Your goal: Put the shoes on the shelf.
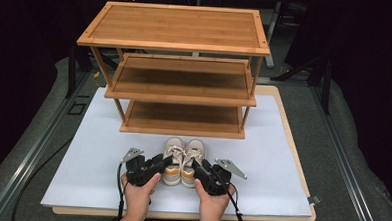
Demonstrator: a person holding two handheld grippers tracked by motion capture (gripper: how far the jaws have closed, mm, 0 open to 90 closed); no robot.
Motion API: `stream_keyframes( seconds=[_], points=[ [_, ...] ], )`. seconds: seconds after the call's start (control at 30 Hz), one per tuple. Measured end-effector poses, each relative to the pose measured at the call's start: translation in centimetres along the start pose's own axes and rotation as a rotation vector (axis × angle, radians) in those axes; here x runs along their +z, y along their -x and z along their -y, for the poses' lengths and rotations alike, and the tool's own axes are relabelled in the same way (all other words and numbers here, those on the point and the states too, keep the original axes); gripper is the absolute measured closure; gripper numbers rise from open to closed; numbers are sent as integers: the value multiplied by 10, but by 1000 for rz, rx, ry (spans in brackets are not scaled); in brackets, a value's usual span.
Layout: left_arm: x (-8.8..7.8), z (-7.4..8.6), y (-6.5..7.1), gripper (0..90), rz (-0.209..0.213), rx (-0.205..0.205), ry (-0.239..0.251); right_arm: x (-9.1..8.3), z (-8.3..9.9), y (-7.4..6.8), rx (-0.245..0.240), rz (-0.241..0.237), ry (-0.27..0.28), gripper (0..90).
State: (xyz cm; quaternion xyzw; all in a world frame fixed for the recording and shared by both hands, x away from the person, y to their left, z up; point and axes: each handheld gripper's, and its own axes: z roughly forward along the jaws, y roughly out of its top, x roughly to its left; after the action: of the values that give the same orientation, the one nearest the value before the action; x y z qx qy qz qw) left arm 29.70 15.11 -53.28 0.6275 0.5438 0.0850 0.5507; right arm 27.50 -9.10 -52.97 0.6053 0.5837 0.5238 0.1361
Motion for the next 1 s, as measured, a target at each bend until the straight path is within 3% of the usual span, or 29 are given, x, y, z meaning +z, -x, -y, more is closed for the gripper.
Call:
stream_keyframes(
  seconds=[0.03, 0.07, 0.1, 0.17, 0.23, 0.3, 0.37, 0.4, 0.5, 0.53, 0.57, 1.0],
  points=[
    [0, 0, 0, 522, 0, 0, 0, 2, 0, -1, 2, -1, 30, 560],
    [-1, -2, 1, 522, 3, -1, -1, -1, -1, -1, -4, 4, 2, 560],
    [-1, -3, 1, 522, 2, -5, 0, 1, -1, -2, -1, -7, 31, 560],
    [-2, -4, 1, 522, 2, 0, -1, -2, -3, -2, -5, 1, 4, 560],
    [-3, -7, 3, 523, 3, -2, 3, -1, -6, -4, -9, 4, 30, 560],
    [-4, -8, 4, 522, 5, -1, 3, -4, -8, -5, -14, 2, 9, 560],
    [-5, -10, 5, 522, 6, 6, 2, -4, -9, -7, -12, 10, 28, 560],
    [-6, -11, 6, 522, 5, 3, 1, -4, -10, -7, -10, -6, 39, 560],
    [-7, -13, 7, 523, 4, 8, 1, -5, -11, -8, -14, 5, 33, 560],
    [-8, -14, 7, 523, 5, 12, 1, -7, -13, -8, -19, -6, 9, 560],
    [-8, -15, 8, 523, 5, 12, 1, -5, -13, -9, -13, -6, 35, 560],
    [-17, -33, 15, 522, 11, 27, 15, -13, -28, -20, -30, -4, 42, 559]
  ],
)
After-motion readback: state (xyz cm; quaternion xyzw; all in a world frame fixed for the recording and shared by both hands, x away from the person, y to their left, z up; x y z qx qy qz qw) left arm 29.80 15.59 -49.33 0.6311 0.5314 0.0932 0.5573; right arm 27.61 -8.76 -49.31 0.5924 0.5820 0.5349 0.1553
